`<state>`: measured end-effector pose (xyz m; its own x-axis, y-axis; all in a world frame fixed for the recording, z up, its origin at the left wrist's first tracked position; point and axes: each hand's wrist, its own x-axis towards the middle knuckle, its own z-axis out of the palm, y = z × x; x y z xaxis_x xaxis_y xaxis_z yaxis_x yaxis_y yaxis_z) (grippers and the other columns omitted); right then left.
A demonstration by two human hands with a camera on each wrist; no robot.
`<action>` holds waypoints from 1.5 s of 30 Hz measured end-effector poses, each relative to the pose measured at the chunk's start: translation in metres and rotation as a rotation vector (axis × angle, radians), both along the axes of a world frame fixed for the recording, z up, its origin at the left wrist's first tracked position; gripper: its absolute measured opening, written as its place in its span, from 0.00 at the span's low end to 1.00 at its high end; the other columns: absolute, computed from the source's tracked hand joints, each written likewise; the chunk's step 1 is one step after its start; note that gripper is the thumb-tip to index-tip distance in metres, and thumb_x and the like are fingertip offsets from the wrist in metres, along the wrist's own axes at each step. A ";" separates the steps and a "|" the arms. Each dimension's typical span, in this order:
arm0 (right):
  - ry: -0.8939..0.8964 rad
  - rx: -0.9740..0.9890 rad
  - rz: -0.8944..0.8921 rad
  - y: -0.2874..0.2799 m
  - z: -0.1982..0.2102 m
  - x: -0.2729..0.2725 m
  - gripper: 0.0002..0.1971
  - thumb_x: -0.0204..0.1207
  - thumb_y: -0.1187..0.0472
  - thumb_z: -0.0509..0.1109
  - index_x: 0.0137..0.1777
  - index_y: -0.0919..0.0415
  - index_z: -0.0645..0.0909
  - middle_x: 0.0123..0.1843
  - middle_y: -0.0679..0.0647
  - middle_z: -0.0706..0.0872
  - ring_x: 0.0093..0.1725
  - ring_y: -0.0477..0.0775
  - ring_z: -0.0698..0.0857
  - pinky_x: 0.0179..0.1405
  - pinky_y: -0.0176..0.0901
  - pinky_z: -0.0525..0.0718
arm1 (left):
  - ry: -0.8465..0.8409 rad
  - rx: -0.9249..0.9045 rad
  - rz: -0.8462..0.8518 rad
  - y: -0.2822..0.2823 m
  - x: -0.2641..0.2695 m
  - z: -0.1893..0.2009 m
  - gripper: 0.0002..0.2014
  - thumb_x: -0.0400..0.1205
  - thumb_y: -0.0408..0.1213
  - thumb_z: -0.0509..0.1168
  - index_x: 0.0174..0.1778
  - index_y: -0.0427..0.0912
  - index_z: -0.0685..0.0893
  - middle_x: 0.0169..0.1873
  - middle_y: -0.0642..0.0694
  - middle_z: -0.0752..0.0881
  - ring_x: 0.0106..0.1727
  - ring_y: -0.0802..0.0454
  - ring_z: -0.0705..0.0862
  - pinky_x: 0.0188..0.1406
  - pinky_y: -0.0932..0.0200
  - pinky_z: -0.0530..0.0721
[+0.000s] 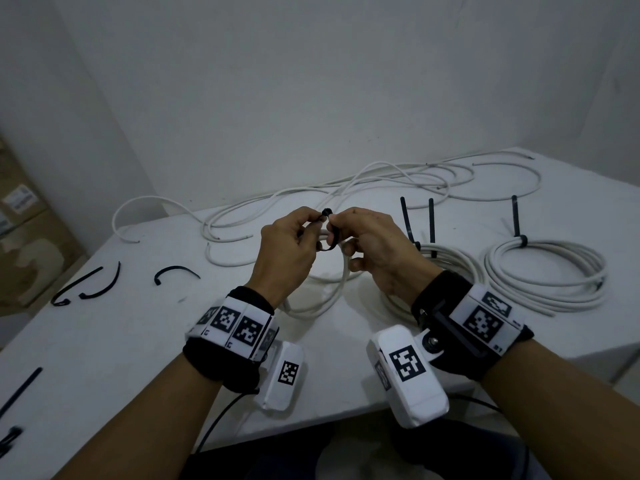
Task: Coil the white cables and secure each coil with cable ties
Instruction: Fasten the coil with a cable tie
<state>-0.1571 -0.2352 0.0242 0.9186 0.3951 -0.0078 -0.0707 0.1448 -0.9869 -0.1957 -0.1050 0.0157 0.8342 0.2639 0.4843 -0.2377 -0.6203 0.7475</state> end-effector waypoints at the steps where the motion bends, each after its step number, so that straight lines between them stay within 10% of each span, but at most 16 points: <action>1: -0.002 -0.006 0.003 0.001 0.000 0.000 0.06 0.77 0.61 0.67 0.42 0.63 0.81 0.36 0.58 0.81 0.27 0.47 0.70 0.23 0.37 0.63 | 0.002 0.006 0.004 0.000 0.000 0.000 0.06 0.85 0.35 0.63 0.44 0.47 0.84 0.32 0.53 0.88 0.32 0.61 0.87 0.28 0.71 0.77; 12: -0.020 -0.152 0.018 0.007 0.000 0.002 0.05 0.76 0.59 0.71 0.45 0.61 0.80 0.33 0.56 0.83 0.26 0.48 0.71 0.24 0.37 0.62 | 0.008 0.018 0.017 0.008 0.001 -0.001 0.08 0.84 0.32 0.63 0.48 0.46 0.87 0.33 0.42 0.89 0.37 0.37 0.88 0.39 0.47 0.85; 19: -0.590 -0.351 -0.053 0.004 0.022 0.013 0.02 0.76 0.66 0.70 0.42 0.62 0.82 0.38 0.60 0.88 0.32 0.54 0.88 0.14 0.32 0.73 | 0.138 0.011 -0.043 0.012 -0.001 0.008 0.08 0.85 0.37 0.63 0.48 0.42 0.88 0.31 0.48 0.89 0.19 0.61 0.76 0.22 0.66 0.71; 26: -0.773 -0.588 -0.019 0.010 0.024 0.026 0.04 0.79 0.62 0.66 0.42 0.56 0.78 0.40 0.47 0.82 0.34 0.40 0.76 0.34 0.32 0.74 | 0.154 -0.102 -0.154 0.012 -0.011 0.013 0.12 0.89 0.41 0.55 0.57 0.46 0.83 0.34 0.42 0.86 0.22 0.67 0.80 0.22 0.62 0.70; 39: -0.889 -0.524 -0.172 0.009 0.075 0.034 0.06 0.79 0.65 0.65 0.41 0.56 0.78 0.33 0.41 0.77 0.33 0.39 0.74 0.28 0.26 0.68 | 0.178 -0.132 -0.161 0.017 -0.006 0.002 0.10 0.85 0.45 0.61 0.38 0.53 0.75 0.30 0.38 0.87 0.22 0.49 0.69 0.19 0.63 0.66; 45: -0.772 -0.429 0.001 0.012 0.062 0.028 0.05 0.81 0.59 0.65 0.49 0.60 0.79 0.37 0.47 0.81 0.35 0.45 0.83 0.26 0.28 0.77 | 0.204 -0.195 -0.167 0.022 -0.001 0.003 0.11 0.86 0.39 0.61 0.40 0.36 0.77 0.29 0.49 0.84 0.23 0.54 0.73 0.19 0.66 0.66</action>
